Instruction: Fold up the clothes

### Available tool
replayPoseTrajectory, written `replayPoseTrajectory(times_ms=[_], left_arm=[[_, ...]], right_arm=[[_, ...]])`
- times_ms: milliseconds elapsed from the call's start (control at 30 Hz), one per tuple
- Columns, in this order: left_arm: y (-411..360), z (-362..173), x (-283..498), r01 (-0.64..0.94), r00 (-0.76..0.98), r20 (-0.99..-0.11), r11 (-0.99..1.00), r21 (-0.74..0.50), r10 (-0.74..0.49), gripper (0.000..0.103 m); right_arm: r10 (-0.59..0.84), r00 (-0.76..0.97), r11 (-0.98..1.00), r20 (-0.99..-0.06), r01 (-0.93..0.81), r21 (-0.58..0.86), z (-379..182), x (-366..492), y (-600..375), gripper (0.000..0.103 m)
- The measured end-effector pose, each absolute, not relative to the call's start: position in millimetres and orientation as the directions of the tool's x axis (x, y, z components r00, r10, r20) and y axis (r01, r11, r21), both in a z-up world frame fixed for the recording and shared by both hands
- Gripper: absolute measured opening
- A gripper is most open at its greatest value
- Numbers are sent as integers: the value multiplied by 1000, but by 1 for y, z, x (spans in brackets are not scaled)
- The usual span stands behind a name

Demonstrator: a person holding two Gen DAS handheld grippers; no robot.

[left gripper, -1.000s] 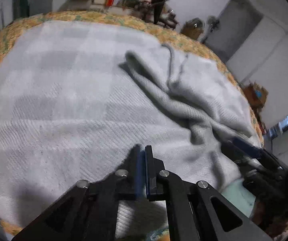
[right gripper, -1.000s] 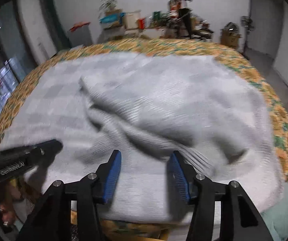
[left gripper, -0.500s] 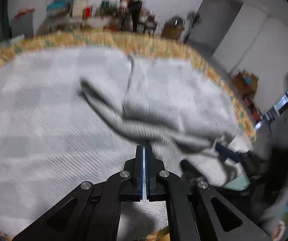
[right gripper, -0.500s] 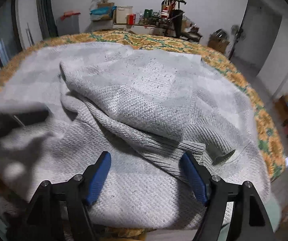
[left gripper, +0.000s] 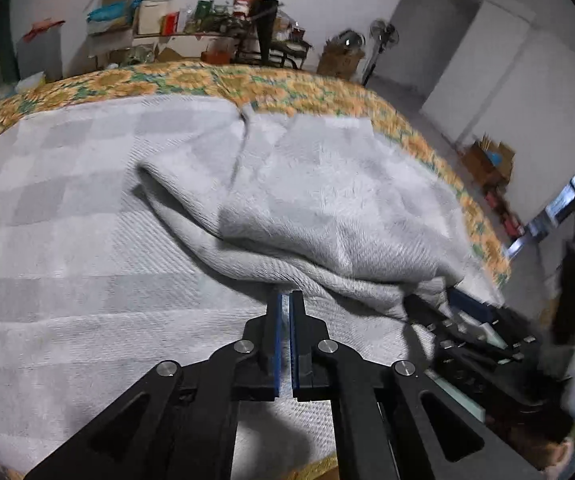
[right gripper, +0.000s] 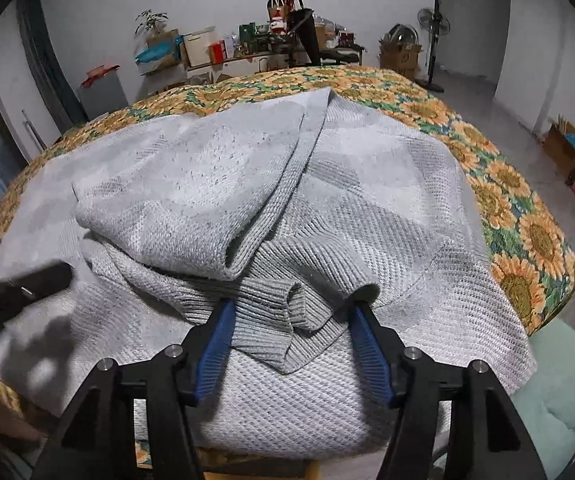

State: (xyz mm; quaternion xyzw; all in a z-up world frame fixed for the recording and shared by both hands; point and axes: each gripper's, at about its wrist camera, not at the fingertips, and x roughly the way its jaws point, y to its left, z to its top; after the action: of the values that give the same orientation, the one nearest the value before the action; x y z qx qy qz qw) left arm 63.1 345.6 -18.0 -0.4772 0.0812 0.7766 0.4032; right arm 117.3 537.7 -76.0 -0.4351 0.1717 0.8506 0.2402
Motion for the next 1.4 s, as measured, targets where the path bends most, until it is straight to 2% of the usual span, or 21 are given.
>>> replayPoseTrajectory(times_ms=[67, 100, 267, 333, 500, 567, 667, 800, 900, 1100, 1200, 1400], left_arm=[[356, -38, 59, -691, -193, -830, -673, -263, 523, 3], [353, -40, 58, -683, -200, -812, -672, -286, 549, 3], [346, -32, 49, -657, -158, -804, -669, -347, 573, 3], [348, -21, 53, -679, -156, -769, -633, -372, 620, 3], [373, -22, 64, -732, -148, -784, -600, -323, 603, 3], [377, -42, 66, -718, -106, -822, -614, -327, 560, 3], [372, -45, 65, -702, -96, -803, -612, -364, 589, 3], [369, -41, 63, -691, -57, -789, -595, -411, 611, 3], [367, -24, 71, -711, -19, -728, -521, -472, 685, 3], [383, -43, 82, -719, 42, -751, -502, -481, 659, 3], [383, -59, 83, -701, 53, -761, -519, -490, 646, 4], [383, -44, 81, -717, 74, -777, -509, -477, 625, 3]], right_arm=[[242, -505, -825, -829, -556, 98, -71, 118, 542, 64], [252, -510, -826, -822, -556, 92, -67, 122, 541, 63], [249, -529, -834, -811, -542, 98, -65, 108, 549, 64], [260, -534, -836, -805, -541, 89, -71, 107, 546, 67], [234, -545, -834, -805, -538, 122, -72, 113, 548, 67], [224, -535, -826, -814, -547, 132, -66, 117, 553, 63], [258, -536, -813, -804, -570, 118, -58, 121, 561, 63], [259, -527, -815, -810, -569, 110, -76, 118, 562, 67], [272, -518, -812, -811, -576, 96, -74, 119, 558, 66], [257, -480, -785, -839, -610, 109, -71, 145, 564, 62], [352, -419, -729, -837, -684, 36, -63, 161, 574, 52], [371, -464, -712, -804, -698, 75, -54, 167, 592, 52]])
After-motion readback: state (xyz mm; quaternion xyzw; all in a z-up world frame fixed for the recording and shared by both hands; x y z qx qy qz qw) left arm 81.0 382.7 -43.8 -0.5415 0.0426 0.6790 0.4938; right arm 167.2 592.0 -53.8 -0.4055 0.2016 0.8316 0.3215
